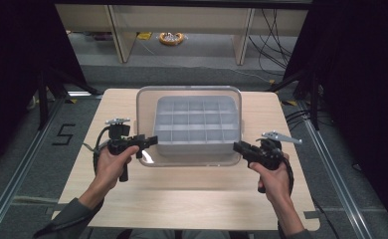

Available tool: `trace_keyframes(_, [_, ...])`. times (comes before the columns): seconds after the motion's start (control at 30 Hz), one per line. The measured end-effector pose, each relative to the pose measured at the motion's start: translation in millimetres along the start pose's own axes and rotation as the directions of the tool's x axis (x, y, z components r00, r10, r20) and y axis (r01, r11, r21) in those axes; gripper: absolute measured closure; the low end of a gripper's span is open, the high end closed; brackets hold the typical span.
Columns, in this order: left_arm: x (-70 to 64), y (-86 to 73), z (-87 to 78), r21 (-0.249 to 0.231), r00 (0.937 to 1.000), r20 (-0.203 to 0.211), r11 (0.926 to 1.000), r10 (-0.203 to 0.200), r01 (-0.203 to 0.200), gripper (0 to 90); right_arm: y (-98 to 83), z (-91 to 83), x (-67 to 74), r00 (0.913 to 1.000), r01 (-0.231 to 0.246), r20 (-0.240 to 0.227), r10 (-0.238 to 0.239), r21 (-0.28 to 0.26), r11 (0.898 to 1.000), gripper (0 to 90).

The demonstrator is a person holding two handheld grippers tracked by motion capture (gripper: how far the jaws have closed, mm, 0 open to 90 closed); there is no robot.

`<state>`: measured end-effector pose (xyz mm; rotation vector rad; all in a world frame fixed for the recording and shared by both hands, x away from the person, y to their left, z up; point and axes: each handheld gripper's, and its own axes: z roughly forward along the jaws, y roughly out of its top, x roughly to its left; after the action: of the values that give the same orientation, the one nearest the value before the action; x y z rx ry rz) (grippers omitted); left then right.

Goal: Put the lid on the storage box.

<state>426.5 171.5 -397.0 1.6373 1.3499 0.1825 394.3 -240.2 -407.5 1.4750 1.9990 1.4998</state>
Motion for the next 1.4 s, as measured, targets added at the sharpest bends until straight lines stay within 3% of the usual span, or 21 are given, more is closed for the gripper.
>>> trace_keyframes(0.23, [2.8,27.4,24.6,-0.003,0.9992,-0.022,0.9994,-0.034,0.034,38.1,29.8,17.1,-13.5,0.9983,-0.054,0.018,0.054,-0.010,0.998,69.4])
trace_keyframes(0.27, [3.3,29.5,27.2,-0.010,0.9990,-0.021,0.9992,-0.038,0.038,38.0,32.8,20.3,-18.5,0.9992,-0.029,0.028,0.029,-0.016,0.999,69.3])
trace_keyframes(0.3, [3.8,32.3,30.7,-0.011,0.9988,-0.024,0.9990,-0.043,0.043,38.0,34.3,22.0,-18.1,0.9976,-0.063,0.027,0.063,-0.015,0.998,69.0])
trace_keyframes(0.4, [5.4,39.5,40.8,-0.009,0.9978,-0.034,0.9983,-0.057,0.057,37.7,40.6,30.1,-27.7,0.9981,-0.046,0.040,0.047,-0.021,0.999,68.2])
trace_keyframes(0.5, [7.6,43.6,49.0,0.006,0.9975,-0.044,0.9985,-0.055,0.055,37.6,44.2,35.2,-30.6,0.9921,-0.119,0.040,0.119,0.007,0.993,67.9])
trace_keyframes(0.53, [7.6,44.6,52.6,0.001,0.9968,-0.045,0.9978,-0.066,0.066,37.5,44.5,39.2,-37.4,0.9965,-0.067,0.048,0.068,-0.004,0.998,67.6])
trace_keyframes(0.57, [9.0,45.5,55.0,0.011,0.9970,-0.046,0.9980,-0.061,0.062,37.5,45.0,40.3,-36.2,0.9927,-0.110,0.050,0.109,0.004,0.994,67.5])
trace_keyframes(0.6, [9.1,46.0,57.8,0.008,0.9963,-0.045,0.9972,-0.073,0.074,37.4,45.4,42.1,-40.1,0.9942,-0.094,0.053,0.093,0.000,0.996,67.5])
trace_keyframes(0.63, [7.1,45.5,59.6,0.031,0.9910,-0.059,0.9921,-0.120,0.122,37.4,45.7,43.3,-41.3,0.9937,-0.101,0.049,0.101,-0.003,0.995,67.5])
trace_keyframes(0.67, [11.3,46.5,63.8,0.021,0.9961,-0.046,0.9968,-0.076,0.077,37.4,45.7,45.5,-42.6,0.9901,-0.131,0.052,0.131,-0.007,0.991,67.5])
trace_keyframes(0.7, [11.8,46.7,65.9,0.023,0.9957,-0.046,0.9964,-0.080,0.081,37.3,46.1,46.2,-47.1,0.9931,-0.105,0.053,0.105,-0.002,0.994,67.3])
trace_keyframes(0.77, [13.3,46.7,71.2,0.014,0.9951,-0.046,0.9960,-0.088,0.088,37.2,45.5,49.2,-47.8,0.9884,-0.141,0.059,0.140,0.004,0.990,67.1])
trace_keyframes(0.83, [15.4,45.8,75.6,0.019,0.9947,-0.052,0.9958,-0.088,0.090,36.9,44.0,52.7,-54.4,0.9930,-0.101,0.062,0.101,-0.001,0.995,67.1])
trace_keyframes(1.0, [18.9,43.9,82.5,0.025,0.9938,-0.072,0.9959,-0.085,0.087,36.3,41.2,58.7,-54.7,0.9821,-0.177,0.068,0.175,0.026,0.984,66.9])
trace_keyframes(1.03, [19.1,43.4,84.0,0.027,0.9932,-0.075,0.9954,-0.090,0.092,36.2,40.1,62.6,-61.3,0.9893,-0.130,0.068,0.129,0.010,0.992,66.7])
trace_keyframes(1.1, [20.0,42.2,86.7,0.030,0.9932,-0.077,0.9956,-0.087,0.089,36.1,39.8,63.1,-62.4,0.9896,-0.128,0.068,0.127,0.011,0.992,66.6])
trace_keyframes(1.13, [20.2,41.8,87.8,0.030,0.9928,-0.077,0.9951,-0.092,0.094,36.0,39.8,63.4,-60.3,0.9826,-0.174,0.070,0.172,0.019,0.985,66.5])
trace_keyframes(1.17, [20.7,41.0,89.7,0.023,0.9925,-0.074,0.9948,-0.098,0.100,35.9,39.6,64.0,-63.0,0.9871,-0.146,0.068,0.145,0.014,0.989,66.4])
trace_keyframes(1.33, [25.8,37.3,95.0,0.030,0.9888,-0.096,0.9926,-0.114,0.118,35.7,37.6,67.8,-62.9,0.9805,-0.185,0.074,0.182,0.030,0.982,65.8])
trace_keyframes(1.37, [27.2,36.7,95.3,0.035,0.9897,-0.095,0.9932,-0.108,0.111,35.8,36.8,69.3,-67.6,0.9878,-0.139,0.074,0.137,0.023,0.990,65.7])
trace_keyframes(1.4, [27.6,35.3,96.8,0.035,0.9885,-0.098,0.9922,-0.116,0.120,35.7,36.4,69.6,-64.7,0.9809,-0.182,0.076,0.179,0.033,0.983,65.6])
